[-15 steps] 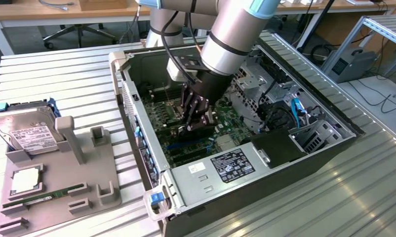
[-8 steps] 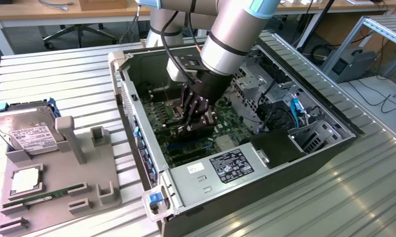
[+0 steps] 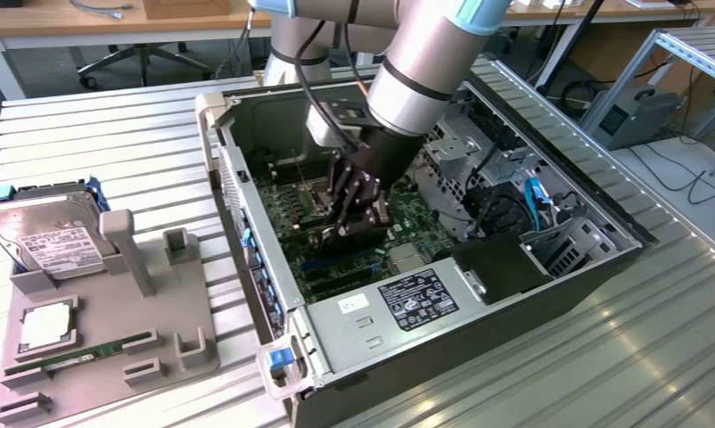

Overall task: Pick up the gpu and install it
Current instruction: 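Insert the gpu into the slot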

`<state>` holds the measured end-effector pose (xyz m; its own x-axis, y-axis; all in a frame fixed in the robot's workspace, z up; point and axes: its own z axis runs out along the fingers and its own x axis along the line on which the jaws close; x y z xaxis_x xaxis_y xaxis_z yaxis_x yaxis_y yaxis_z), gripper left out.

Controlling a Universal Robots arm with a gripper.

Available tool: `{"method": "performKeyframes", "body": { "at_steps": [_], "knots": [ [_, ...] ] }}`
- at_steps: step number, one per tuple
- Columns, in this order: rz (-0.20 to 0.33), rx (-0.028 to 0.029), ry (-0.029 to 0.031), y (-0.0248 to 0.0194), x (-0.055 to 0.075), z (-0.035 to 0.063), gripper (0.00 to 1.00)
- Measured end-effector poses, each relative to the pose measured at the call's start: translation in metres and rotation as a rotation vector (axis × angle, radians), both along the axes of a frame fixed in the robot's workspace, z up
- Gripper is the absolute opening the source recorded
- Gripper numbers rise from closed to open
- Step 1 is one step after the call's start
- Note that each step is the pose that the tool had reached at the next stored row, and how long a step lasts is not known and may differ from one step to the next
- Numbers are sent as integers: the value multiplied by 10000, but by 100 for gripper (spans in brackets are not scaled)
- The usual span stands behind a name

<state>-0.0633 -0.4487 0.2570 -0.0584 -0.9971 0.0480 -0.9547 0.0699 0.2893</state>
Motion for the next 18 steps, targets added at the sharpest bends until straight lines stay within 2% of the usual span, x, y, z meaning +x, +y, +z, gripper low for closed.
{"method": "performKeyframes", "body": {
  "at_steps": [18],
  "knots": [
    [-1,0,0,0,15,-5,27]
  ]
}}
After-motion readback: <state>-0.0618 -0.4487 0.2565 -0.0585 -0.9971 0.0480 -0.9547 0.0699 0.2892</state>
